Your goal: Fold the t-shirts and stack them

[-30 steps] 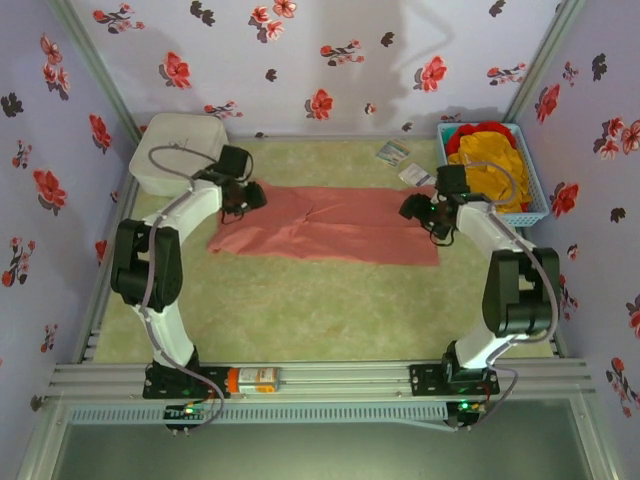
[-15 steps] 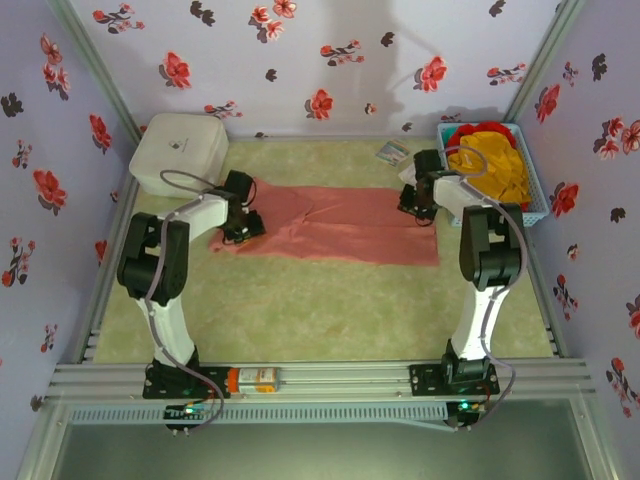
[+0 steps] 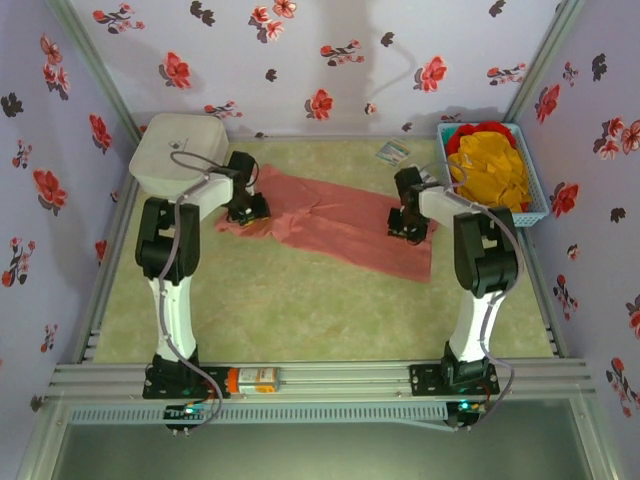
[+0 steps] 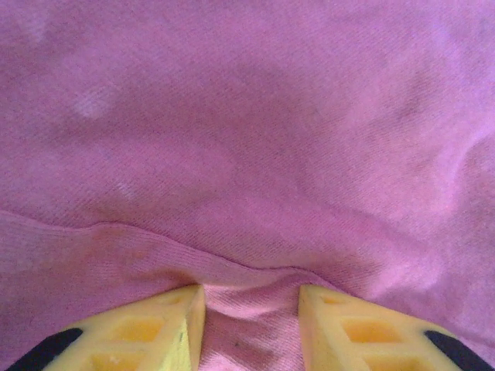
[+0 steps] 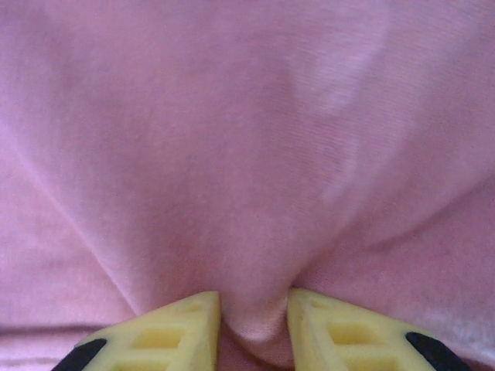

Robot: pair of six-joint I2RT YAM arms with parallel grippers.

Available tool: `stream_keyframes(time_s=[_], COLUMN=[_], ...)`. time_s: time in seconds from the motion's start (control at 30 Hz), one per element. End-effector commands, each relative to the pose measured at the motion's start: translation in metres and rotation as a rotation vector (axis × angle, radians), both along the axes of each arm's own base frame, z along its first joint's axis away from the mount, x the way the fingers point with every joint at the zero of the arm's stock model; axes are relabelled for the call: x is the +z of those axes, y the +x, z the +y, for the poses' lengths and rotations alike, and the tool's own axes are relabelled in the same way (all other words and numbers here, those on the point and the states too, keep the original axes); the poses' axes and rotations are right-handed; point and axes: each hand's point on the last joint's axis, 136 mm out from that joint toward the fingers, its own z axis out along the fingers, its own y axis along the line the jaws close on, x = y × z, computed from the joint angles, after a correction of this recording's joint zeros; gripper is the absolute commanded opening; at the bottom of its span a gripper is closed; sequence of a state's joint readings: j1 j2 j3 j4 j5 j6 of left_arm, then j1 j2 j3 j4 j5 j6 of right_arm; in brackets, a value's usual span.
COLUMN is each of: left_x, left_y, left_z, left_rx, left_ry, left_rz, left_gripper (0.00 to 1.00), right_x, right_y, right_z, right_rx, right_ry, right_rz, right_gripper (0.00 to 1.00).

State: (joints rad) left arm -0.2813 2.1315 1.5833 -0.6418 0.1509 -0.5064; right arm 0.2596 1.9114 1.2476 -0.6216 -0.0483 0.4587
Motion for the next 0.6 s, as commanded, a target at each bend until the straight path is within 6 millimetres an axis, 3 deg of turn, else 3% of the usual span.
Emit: stream_keyframes(time_s=[0.0, 0.13, 0.37, 0.5, 0.57], left_x=[-0.011, -0.006, -0.001, 0.005, 0.006], left_y=[0.002, 0.019, 0.048, 0.057, 0.059], left_z=[-0.011, -0.026, -0.067, -0.098, -0.112], left_rx=[-0.058, -0.119, -0.191, -0.25, -0.264], left_ry=[-0.017, -0.008, -0.013, -0.028, -0.043], left_rz=[0.055, 0.039, -0.003, -0.043, -0.053], left_gripper=[0.36, 0.35, 0.36, 0.36, 0.37], right_x=[-0.016, -0.016, -0.024, -0.026, -0.025], right_y=[-0.074, -0.127, -0.205, -0.233, -0.235], right_z=[0.025, 0.044, 0.108, 0.148, 0.161], right_rx=[0.041, 0.08, 0.199, 0.268, 0.289], right_ry=[0.065, 0.048, 0.068, 0.08, 0.076], right_rz=[0.183, 0.219, 0.256, 0.238, 0.202], right_gripper=[0.3, 0.31, 0.3, 0.29, 0.29])
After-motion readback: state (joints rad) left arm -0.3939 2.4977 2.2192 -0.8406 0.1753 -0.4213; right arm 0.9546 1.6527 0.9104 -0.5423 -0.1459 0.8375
